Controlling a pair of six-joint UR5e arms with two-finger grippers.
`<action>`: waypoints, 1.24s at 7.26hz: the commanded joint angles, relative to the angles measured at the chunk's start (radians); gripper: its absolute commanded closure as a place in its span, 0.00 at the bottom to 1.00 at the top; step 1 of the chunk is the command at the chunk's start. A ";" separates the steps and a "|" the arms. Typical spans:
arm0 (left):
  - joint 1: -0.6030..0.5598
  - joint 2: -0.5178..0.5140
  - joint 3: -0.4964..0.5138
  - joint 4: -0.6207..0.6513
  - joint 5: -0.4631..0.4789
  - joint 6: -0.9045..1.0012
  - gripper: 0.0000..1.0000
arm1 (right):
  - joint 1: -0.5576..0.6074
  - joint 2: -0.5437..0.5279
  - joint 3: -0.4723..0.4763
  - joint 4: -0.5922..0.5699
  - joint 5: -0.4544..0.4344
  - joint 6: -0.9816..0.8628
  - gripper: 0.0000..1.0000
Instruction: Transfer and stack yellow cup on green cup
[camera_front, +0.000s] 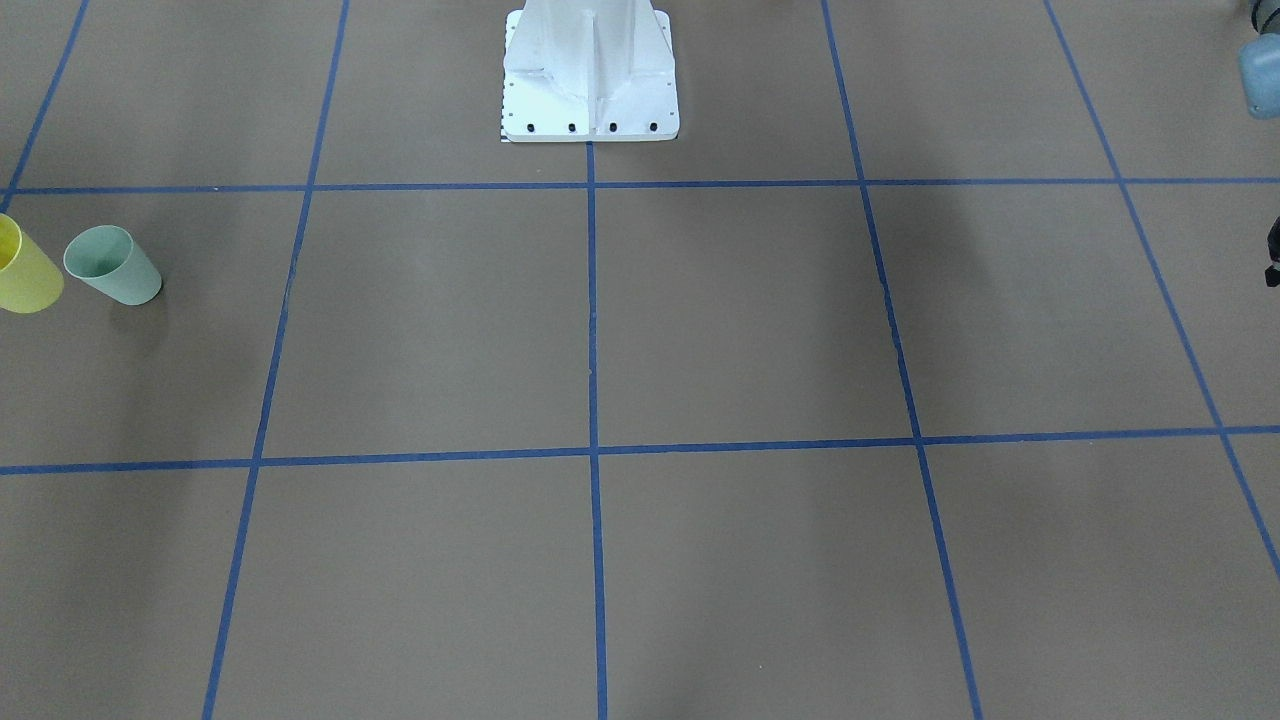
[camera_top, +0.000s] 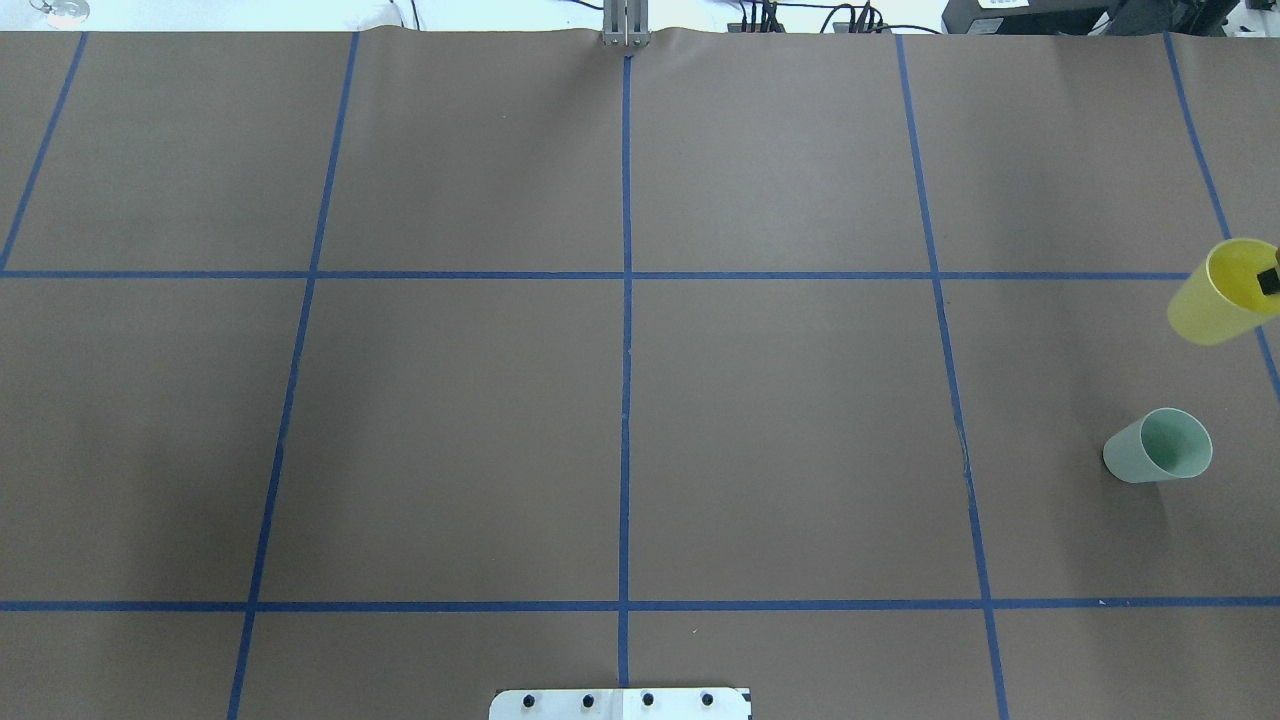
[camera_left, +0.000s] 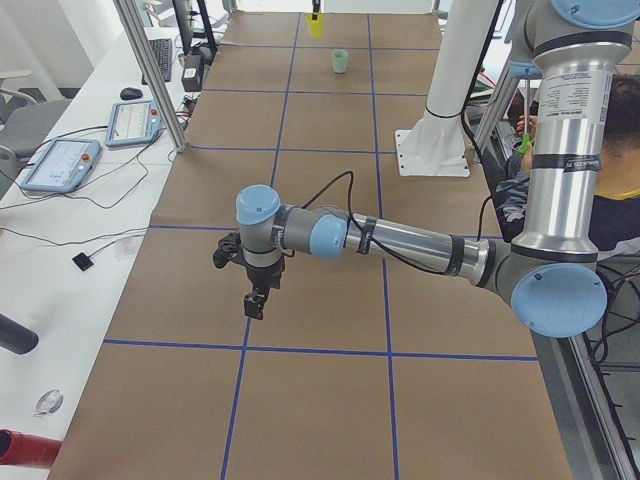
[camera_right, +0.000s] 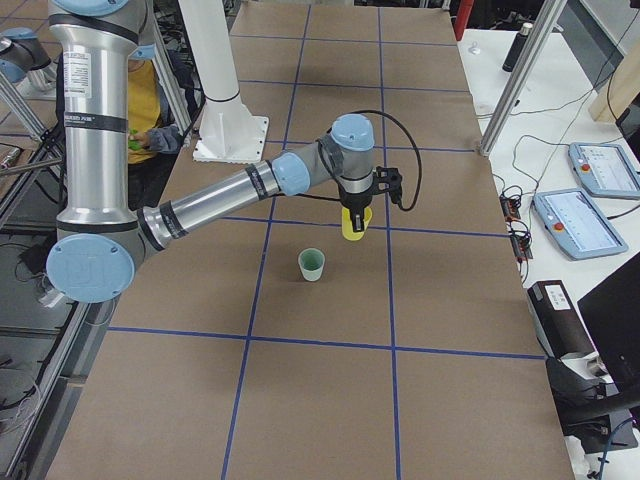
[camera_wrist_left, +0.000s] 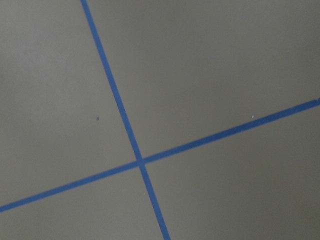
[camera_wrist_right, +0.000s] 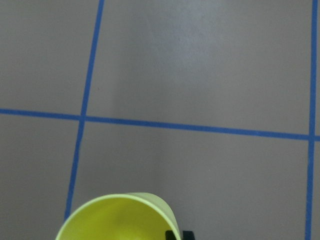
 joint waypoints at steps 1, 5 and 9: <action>-0.020 0.022 -0.042 0.084 -0.010 0.011 0.00 | -0.062 -0.157 0.048 0.129 0.008 0.015 1.00; -0.019 0.070 -0.091 0.082 -0.077 0.008 0.00 | -0.165 -0.260 0.013 0.315 -0.001 0.118 1.00; -0.019 0.071 -0.093 0.082 -0.077 0.008 0.00 | -0.168 -0.245 -0.066 0.433 -0.010 0.155 1.00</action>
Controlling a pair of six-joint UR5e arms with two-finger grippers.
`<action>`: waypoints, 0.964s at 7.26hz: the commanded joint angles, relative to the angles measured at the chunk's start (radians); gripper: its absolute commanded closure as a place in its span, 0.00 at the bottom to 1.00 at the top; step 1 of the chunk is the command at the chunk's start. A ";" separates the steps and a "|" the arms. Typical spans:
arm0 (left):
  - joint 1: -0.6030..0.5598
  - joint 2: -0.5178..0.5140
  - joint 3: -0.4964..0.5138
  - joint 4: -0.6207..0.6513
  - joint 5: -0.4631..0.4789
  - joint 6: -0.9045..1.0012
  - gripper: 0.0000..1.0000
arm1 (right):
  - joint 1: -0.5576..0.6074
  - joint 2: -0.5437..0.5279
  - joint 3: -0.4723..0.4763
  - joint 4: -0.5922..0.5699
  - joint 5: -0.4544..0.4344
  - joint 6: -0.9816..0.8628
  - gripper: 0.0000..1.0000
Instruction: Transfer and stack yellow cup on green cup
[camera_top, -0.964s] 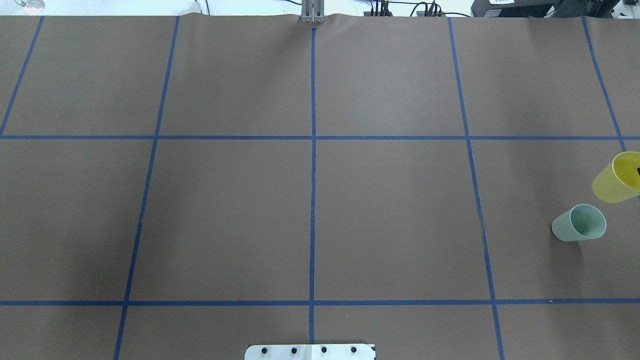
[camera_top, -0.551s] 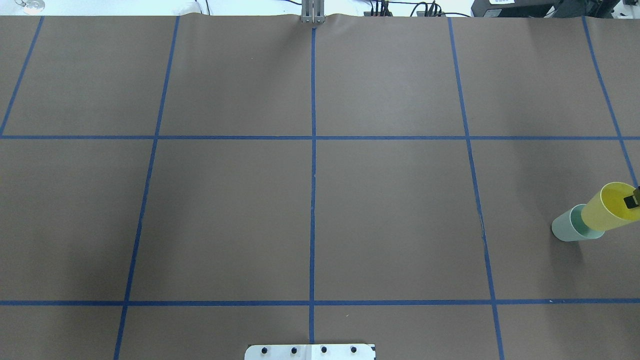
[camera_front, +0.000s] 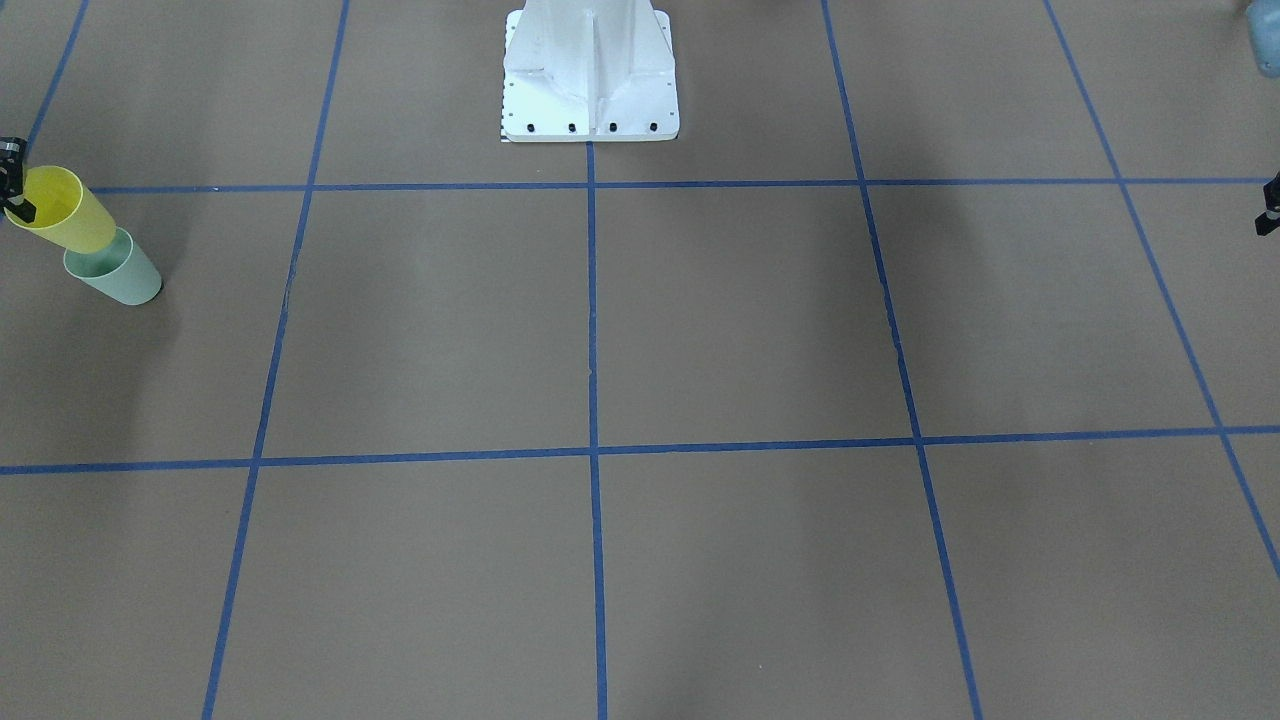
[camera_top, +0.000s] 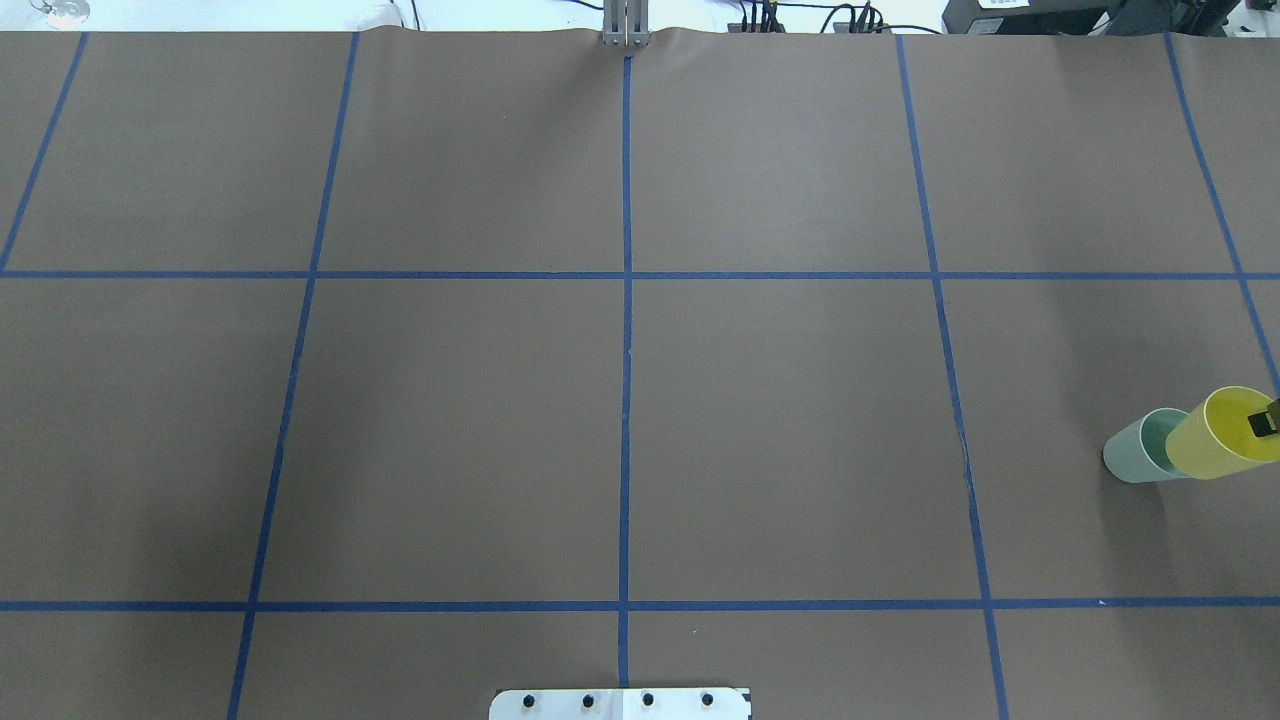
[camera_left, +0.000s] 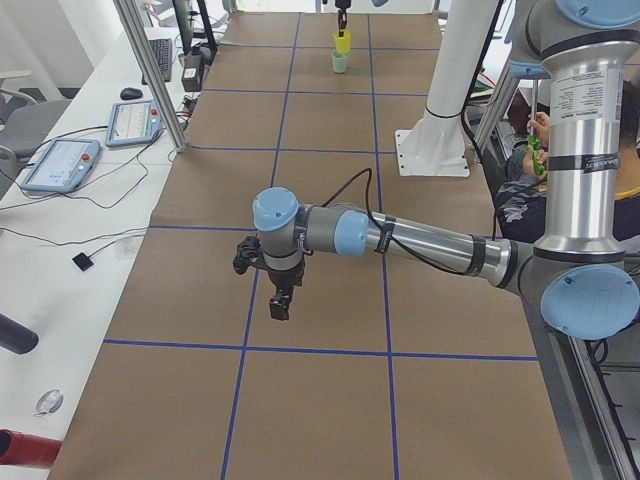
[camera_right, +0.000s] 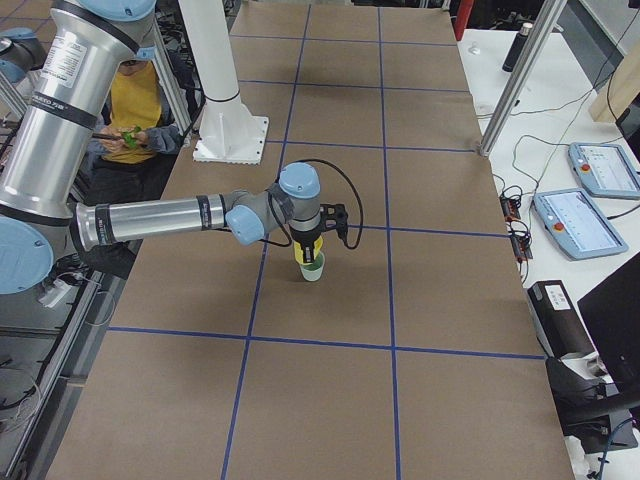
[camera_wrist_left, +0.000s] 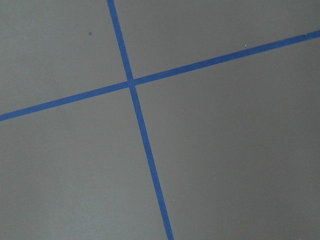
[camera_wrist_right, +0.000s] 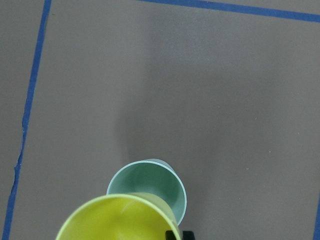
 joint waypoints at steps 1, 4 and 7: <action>0.000 0.001 0.000 0.000 -0.001 0.000 0.00 | -0.002 0.019 -0.011 0.011 -0.001 0.017 1.00; 0.000 0.001 0.000 0.000 -0.001 0.000 0.00 | -0.006 0.032 -0.018 0.011 -0.016 0.026 1.00; 0.000 0.001 0.000 0.000 -0.001 0.000 0.00 | -0.028 0.032 -0.032 0.011 -0.030 0.026 1.00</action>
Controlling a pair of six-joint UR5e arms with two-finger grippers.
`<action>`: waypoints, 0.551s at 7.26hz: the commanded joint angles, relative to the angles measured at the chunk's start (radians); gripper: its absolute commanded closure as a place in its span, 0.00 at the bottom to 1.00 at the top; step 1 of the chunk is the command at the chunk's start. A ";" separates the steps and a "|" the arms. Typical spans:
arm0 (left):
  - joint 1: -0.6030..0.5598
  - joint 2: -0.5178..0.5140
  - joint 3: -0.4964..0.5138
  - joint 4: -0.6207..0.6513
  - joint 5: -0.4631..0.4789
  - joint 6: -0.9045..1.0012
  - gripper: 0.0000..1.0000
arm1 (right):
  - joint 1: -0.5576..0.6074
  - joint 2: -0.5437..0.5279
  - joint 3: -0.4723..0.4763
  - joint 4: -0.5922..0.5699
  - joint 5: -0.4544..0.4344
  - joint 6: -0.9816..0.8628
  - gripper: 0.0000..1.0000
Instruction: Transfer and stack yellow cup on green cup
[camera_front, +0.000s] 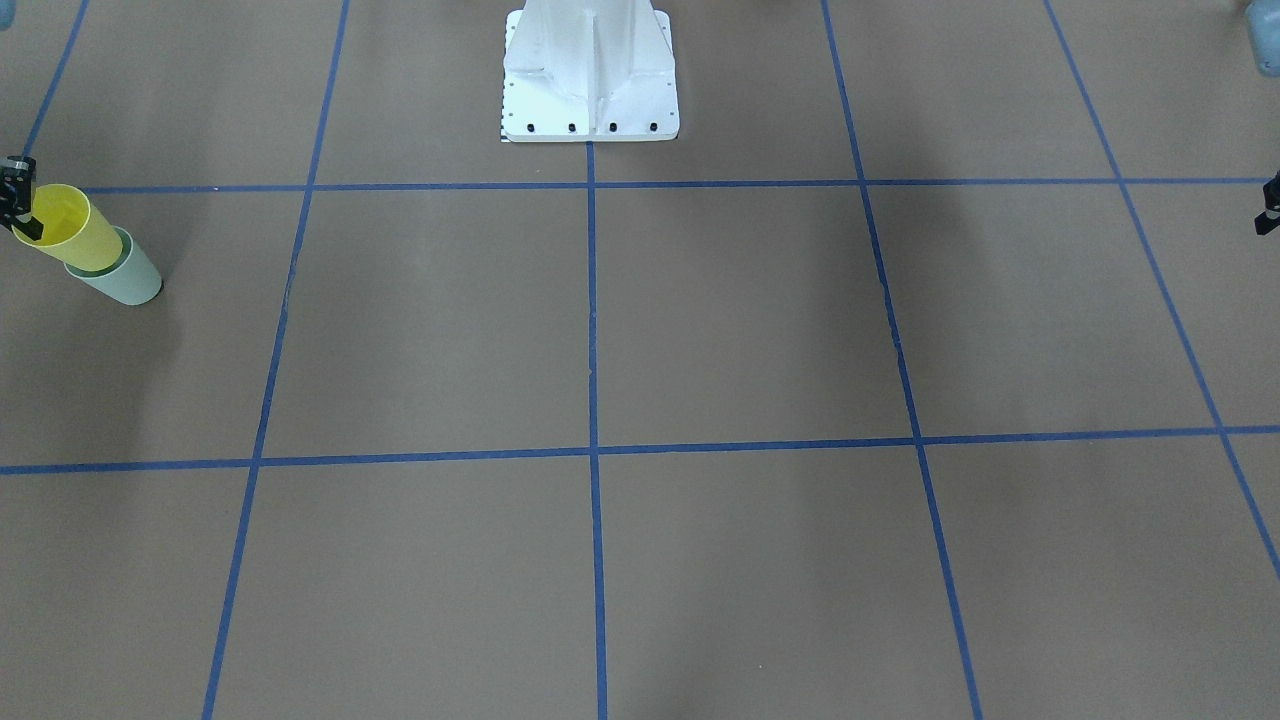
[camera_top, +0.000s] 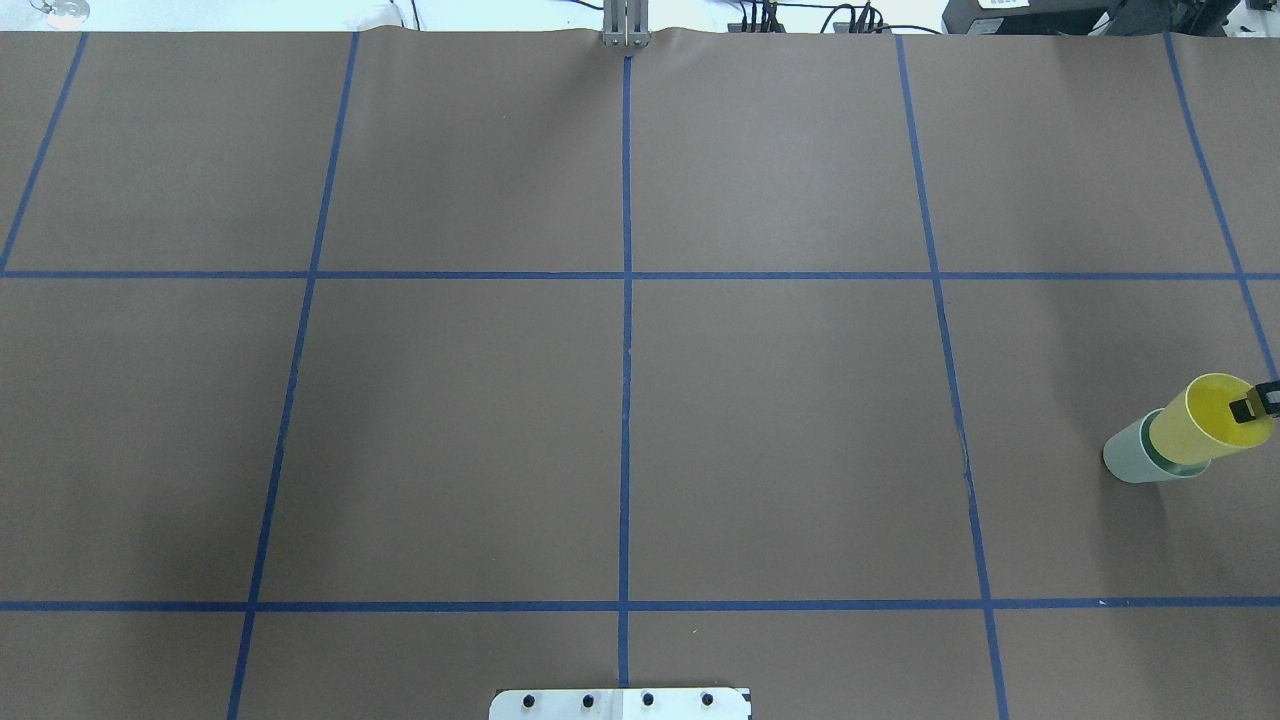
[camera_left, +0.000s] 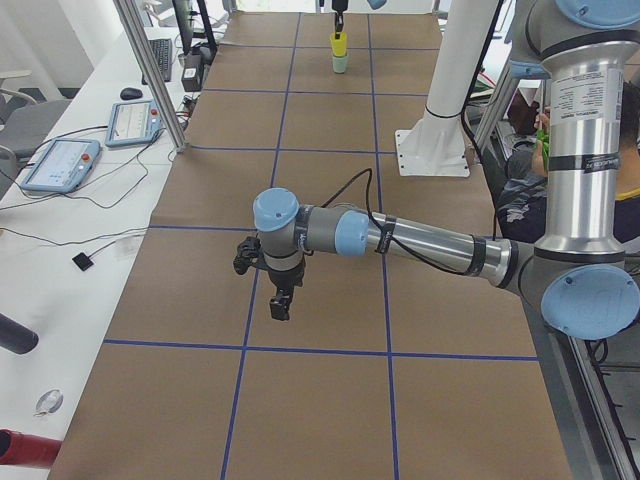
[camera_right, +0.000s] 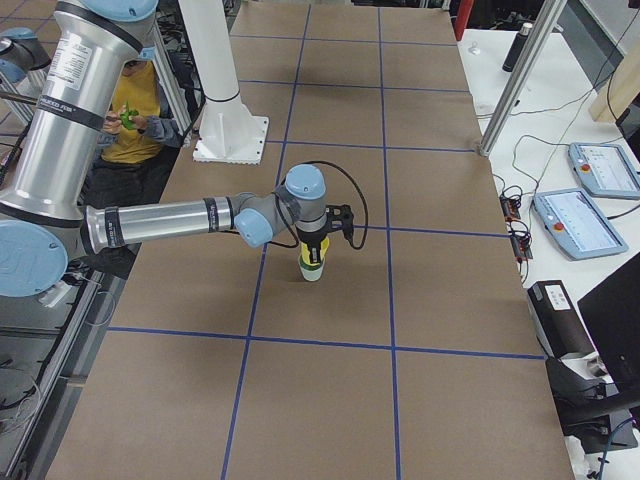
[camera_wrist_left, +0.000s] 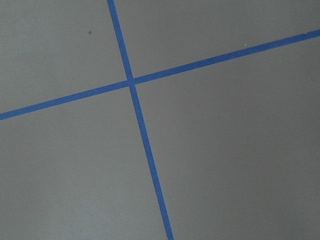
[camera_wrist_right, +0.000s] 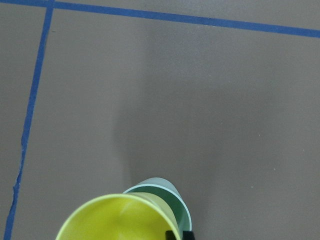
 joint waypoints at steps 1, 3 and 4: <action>0.000 0.000 0.000 0.000 0.000 0.000 0.00 | -0.014 0.008 -0.014 0.001 -0.005 0.000 1.00; 0.000 0.000 0.000 0.000 0.000 0.000 0.00 | -0.025 0.020 -0.027 0.001 -0.007 0.000 1.00; 0.000 -0.002 0.000 0.000 0.000 0.000 0.00 | -0.034 0.022 -0.036 0.001 -0.022 0.002 1.00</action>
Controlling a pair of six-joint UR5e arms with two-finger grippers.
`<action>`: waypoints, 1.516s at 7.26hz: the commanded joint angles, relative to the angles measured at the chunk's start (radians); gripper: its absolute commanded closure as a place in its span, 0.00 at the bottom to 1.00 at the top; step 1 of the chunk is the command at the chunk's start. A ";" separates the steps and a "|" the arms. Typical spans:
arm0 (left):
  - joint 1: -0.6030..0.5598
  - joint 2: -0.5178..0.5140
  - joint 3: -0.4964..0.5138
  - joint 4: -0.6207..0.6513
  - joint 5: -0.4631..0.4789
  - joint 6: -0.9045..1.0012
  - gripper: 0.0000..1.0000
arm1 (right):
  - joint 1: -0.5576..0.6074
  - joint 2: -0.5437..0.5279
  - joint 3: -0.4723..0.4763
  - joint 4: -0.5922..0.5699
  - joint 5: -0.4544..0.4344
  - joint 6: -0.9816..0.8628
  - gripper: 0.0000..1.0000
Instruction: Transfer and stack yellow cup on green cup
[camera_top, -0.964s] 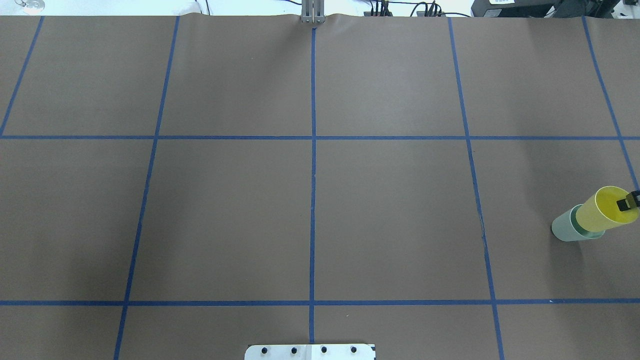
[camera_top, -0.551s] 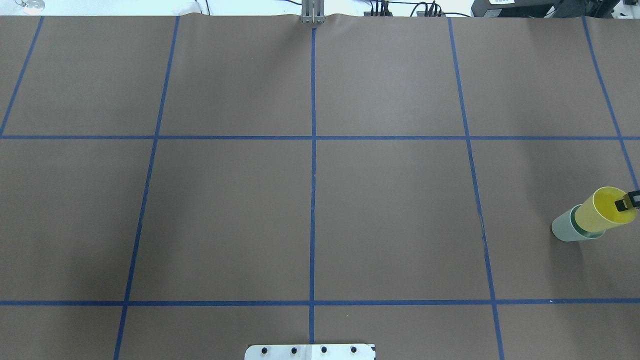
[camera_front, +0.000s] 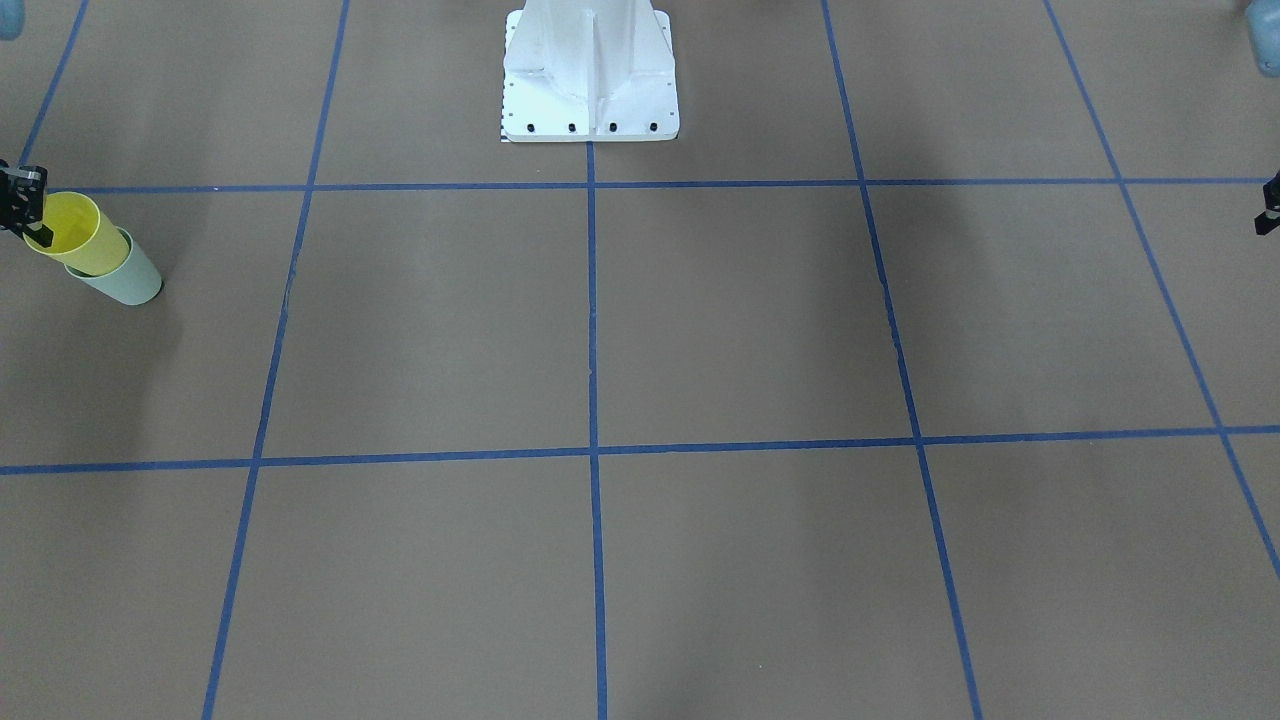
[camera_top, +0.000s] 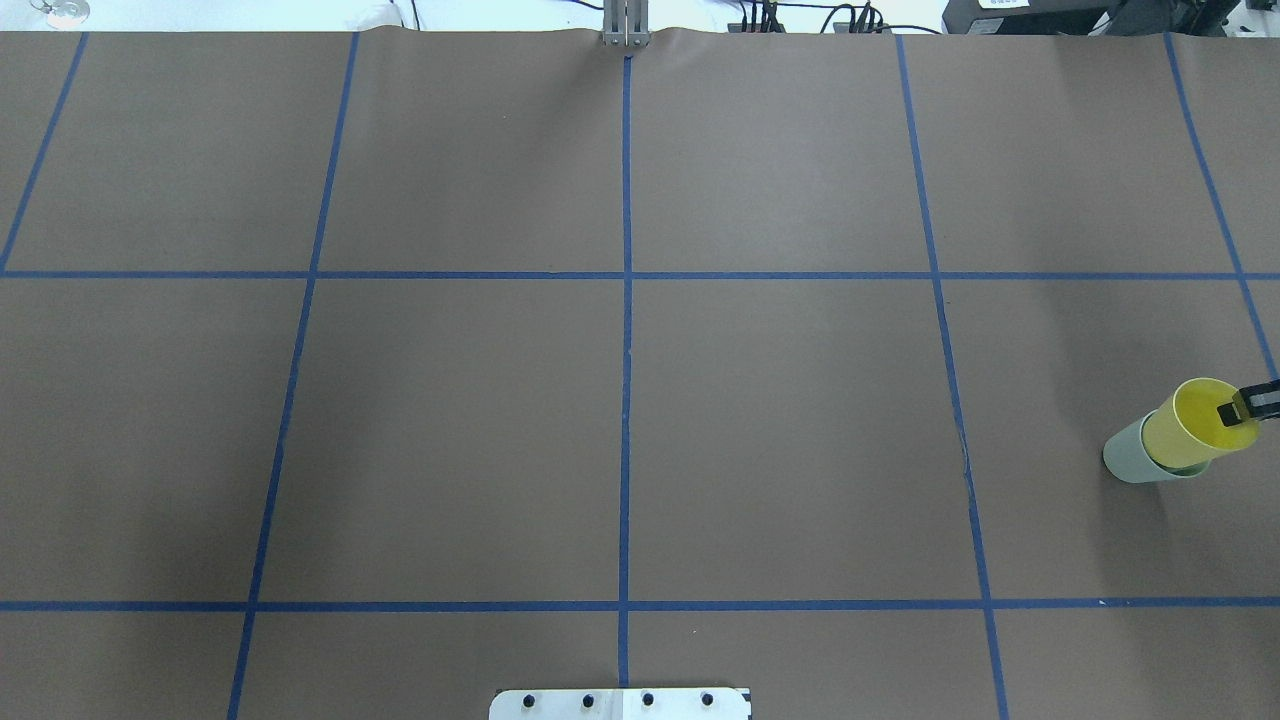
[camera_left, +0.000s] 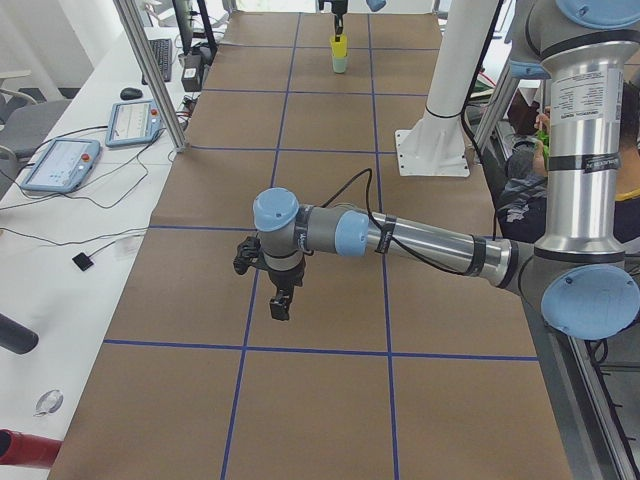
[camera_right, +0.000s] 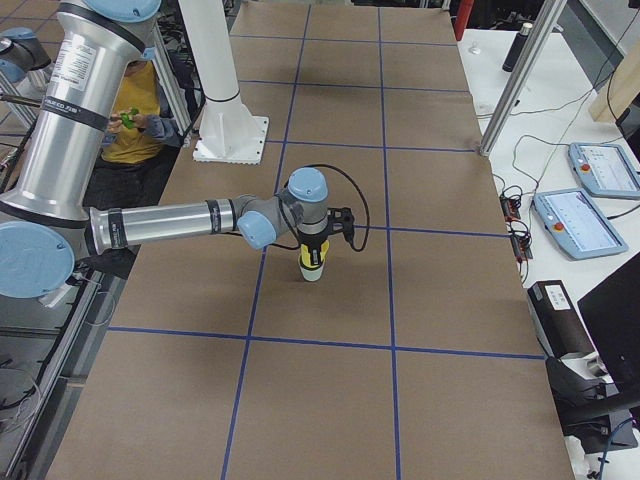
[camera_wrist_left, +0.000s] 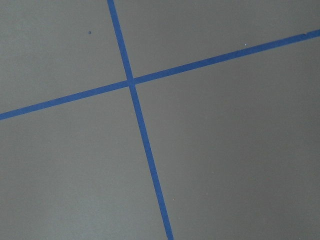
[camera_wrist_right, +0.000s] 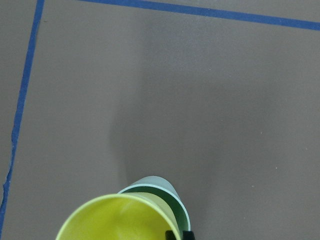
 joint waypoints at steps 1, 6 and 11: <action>0.000 0.000 0.000 0.000 0.000 0.000 0.00 | -0.015 0.007 -0.016 0.000 -0.020 0.001 1.00; 0.000 0.000 0.000 0.000 -0.002 0.000 0.00 | -0.038 0.032 -0.041 0.000 -0.026 0.000 0.90; 0.000 0.000 0.002 0.002 0.000 0.000 0.00 | -0.038 0.067 -0.042 0.000 -0.022 -0.005 0.00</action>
